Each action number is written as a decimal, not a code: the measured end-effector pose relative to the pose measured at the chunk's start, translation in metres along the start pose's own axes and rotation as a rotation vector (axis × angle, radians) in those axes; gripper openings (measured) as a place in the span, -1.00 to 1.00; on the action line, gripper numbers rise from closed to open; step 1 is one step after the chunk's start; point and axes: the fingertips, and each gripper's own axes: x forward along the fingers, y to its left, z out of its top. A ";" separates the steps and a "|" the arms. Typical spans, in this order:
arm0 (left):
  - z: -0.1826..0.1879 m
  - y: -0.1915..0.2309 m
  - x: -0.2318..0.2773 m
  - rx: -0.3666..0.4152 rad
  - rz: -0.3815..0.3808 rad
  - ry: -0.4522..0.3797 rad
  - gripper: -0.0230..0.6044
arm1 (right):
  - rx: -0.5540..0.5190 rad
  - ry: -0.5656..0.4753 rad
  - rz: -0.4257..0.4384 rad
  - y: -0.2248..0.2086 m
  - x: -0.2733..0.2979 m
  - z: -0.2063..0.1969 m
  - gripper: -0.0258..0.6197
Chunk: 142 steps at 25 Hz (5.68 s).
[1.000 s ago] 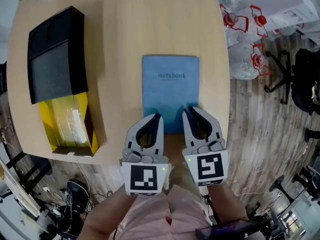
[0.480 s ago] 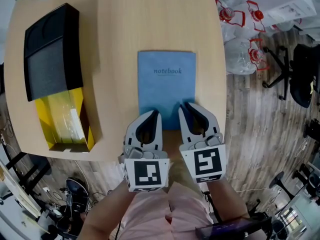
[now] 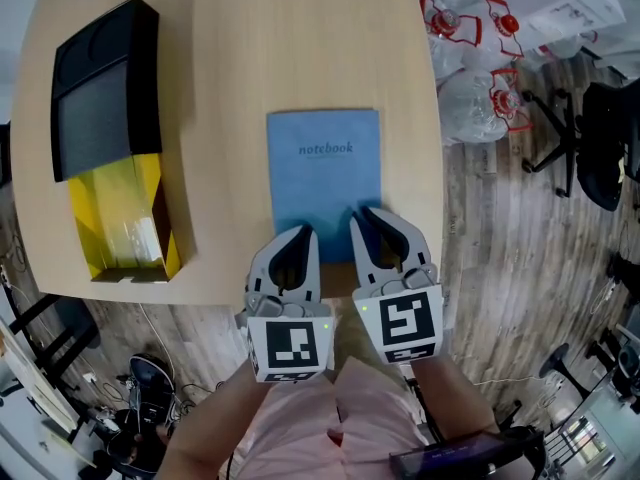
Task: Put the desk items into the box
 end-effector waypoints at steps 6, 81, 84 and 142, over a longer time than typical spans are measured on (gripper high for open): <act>-0.015 -0.018 -0.016 0.009 0.012 0.009 -0.88 | -0.008 0.002 0.013 0.011 -0.017 -0.017 -0.78; -0.005 -0.088 -0.135 -0.037 0.159 -0.152 -0.87 | 0.745 -0.040 0.699 0.071 -0.082 -0.105 -0.65; 0.002 -0.088 -0.145 -0.032 0.174 -0.184 -0.87 | 0.765 -0.050 0.699 0.070 -0.091 -0.097 -0.71; 0.063 0.034 -0.332 -0.042 0.606 -0.502 -0.87 | 0.465 -0.208 0.888 0.170 -0.147 0.106 -0.77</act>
